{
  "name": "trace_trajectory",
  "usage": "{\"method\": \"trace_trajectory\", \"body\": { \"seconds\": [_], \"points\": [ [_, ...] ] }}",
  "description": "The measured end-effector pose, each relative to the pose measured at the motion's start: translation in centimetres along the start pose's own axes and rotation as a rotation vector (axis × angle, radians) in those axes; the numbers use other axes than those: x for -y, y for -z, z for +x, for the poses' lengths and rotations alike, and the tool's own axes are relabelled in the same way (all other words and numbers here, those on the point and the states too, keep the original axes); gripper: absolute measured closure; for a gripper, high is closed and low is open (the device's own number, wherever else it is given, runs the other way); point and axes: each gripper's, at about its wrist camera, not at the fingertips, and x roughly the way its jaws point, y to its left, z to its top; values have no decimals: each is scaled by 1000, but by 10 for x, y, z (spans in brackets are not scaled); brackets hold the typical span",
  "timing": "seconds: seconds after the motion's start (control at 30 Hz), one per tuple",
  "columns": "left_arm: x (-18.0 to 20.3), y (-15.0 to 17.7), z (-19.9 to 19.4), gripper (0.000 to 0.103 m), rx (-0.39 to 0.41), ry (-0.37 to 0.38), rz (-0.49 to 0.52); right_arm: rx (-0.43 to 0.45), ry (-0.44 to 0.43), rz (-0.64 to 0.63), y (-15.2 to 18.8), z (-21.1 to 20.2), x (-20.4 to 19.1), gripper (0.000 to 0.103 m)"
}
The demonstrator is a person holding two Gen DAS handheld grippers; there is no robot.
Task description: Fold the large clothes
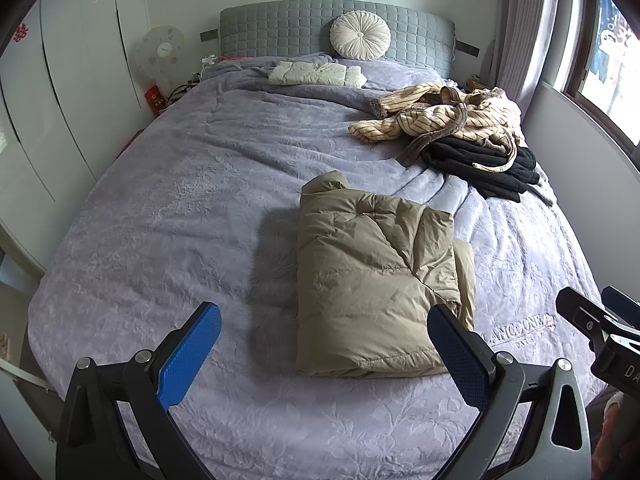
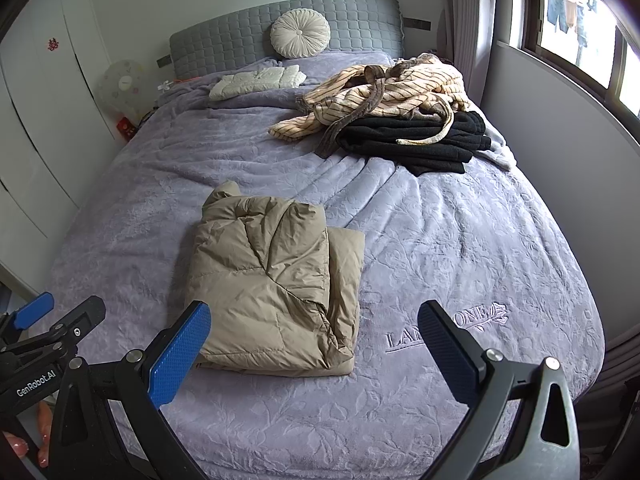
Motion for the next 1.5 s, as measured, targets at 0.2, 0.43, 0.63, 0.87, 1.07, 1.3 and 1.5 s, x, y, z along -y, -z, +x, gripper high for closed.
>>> {"method": "trace_trajectory", "body": {
  "seconds": [0.2,0.43,0.63,0.87,1.07,1.3,1.5],
  "points": [
    [0,0,0,0,0,-2,-2,1,0,0,0,0,-1,0],
    [-1,1,0,0,0,-3,-1,0,0,0,1,-1,-2,0],
    [-1,2,0,0,-2,1,1,-1,1,1,2,-2,-3,0],
    [-1,1,0,0,-2,-1,-1,0,3,3,2,-1,-4,0],
    [-1,1,0,0,-2,-2,0,0,3,3,2,-2,-5,0],
    [-1,0,1,0,-3,-2,-1,-1,3,4,2,-2,-5,0],
    [-1,0,1,0,0,-6,-2,0,4,4,2,-2,-5,0]
  ]
}}
